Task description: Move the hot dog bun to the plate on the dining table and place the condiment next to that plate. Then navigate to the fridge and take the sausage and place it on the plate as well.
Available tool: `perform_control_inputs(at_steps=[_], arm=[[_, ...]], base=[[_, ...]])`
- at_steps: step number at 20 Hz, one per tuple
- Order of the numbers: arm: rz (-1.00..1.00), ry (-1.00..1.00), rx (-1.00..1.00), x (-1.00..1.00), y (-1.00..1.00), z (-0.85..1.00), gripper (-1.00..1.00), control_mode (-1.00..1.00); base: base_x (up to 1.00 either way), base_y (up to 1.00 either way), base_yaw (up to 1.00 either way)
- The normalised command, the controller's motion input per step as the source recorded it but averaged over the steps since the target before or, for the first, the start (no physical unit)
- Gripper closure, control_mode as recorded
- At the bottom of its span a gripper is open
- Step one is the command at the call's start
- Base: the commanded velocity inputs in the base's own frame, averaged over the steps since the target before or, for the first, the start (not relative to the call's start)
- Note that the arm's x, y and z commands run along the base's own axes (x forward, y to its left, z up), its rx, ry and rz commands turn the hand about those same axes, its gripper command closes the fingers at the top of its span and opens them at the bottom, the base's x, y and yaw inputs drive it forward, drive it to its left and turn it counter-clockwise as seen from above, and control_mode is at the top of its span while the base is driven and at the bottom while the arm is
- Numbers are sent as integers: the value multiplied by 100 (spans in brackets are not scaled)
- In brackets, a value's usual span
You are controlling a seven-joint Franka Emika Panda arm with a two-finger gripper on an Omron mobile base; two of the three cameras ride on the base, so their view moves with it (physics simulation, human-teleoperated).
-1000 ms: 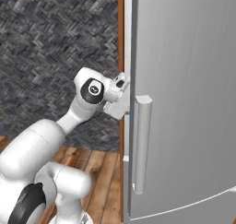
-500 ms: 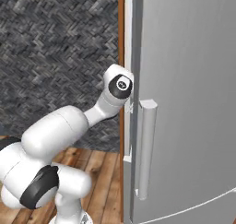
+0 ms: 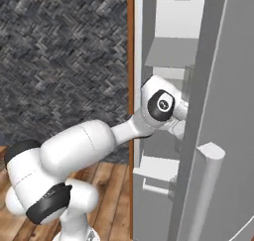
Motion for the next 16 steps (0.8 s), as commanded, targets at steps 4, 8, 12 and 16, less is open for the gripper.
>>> perform_control_inputs(at_steps=[4, 8, 12, 16], arm=[[0, -4, 16, -65, -98, -9, -100, -100], [6, -14, 24, -50, -25, -9, -100, -100], [13, -24, 20, -37, 43, 0, -100, -100], [19, -16, 16, -1, 100, 6, -100, -100]], base=[[0, 0, 0], [0, 0, 0], [0, 0, 0], [0, 0, 0]])
